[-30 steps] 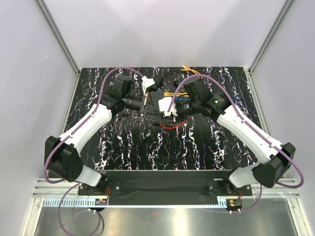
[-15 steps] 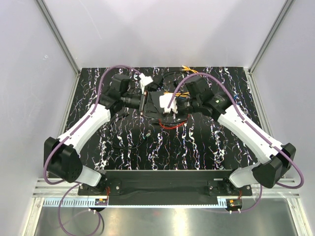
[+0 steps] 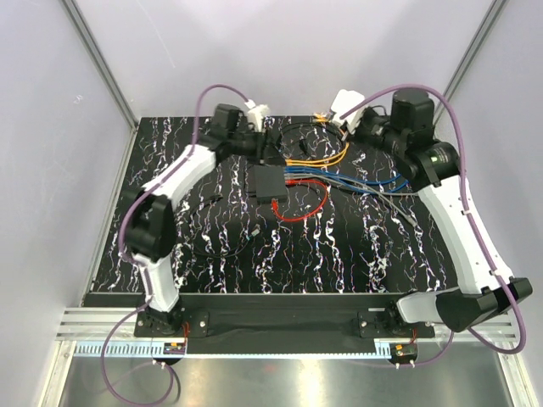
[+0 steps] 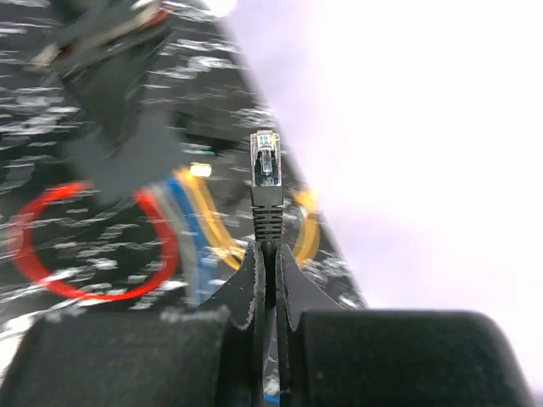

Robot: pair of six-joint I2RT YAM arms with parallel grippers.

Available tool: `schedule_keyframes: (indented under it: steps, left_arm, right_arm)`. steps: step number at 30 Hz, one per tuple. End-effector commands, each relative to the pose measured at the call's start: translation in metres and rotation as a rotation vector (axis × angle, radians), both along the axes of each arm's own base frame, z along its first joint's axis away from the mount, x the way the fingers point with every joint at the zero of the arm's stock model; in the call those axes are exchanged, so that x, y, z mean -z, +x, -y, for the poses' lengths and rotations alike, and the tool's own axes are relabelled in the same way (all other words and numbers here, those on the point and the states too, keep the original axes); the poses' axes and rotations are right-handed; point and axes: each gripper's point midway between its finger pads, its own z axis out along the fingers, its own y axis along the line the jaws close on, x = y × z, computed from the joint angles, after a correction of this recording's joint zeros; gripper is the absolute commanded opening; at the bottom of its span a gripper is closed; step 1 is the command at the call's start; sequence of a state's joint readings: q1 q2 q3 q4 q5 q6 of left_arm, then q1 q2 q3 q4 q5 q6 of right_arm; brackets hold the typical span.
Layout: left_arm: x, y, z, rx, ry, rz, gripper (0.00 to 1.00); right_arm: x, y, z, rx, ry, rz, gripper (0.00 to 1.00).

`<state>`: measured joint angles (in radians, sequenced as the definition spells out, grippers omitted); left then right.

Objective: Insert the plug into the switch port

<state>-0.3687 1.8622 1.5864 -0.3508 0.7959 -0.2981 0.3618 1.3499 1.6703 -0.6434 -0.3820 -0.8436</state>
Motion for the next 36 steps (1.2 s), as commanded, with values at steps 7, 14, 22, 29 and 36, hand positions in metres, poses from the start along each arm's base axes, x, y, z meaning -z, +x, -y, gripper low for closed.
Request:
schedule_keyframes:
  steps: [7, 14, 22, 29, 36]
  left_arm:
    - [0.068, 0.035, 0.065, 0.013, 0.082, 0.001, 0.48]
    - [0.13, 0.041, 0.066, -0.075, 0.274, -0.003, 0.5]
    - [0.176, 0.015, 0.004, -0.153, 0.571, -0.051, 0.49]
    - [0.184, -0.002, -0.042, -0.179, 0.605, -0.122, 0.48]
    - [0.116, -0.047, -0.02, 0.009, 0.227, -0.065, 0.53]
  right_arm:
    - [0.034, 0.07, 0.043, 0.237, -0.098, 0.101, 0.0]
    - [0.105, 0.087, 0.02, 0.171, -0.097, -0.077, 0.0]
    - [0.181, 0.07, -0.018, 0.001, -0.09, -0.364, 0.0]
    - [0.246, 0.053, -0.04, -0.044, -0.065, -0.602, 0.0]
    - [0.275, 0.049, -0.069, -0.004, -0.006, -0.707, 0.0]
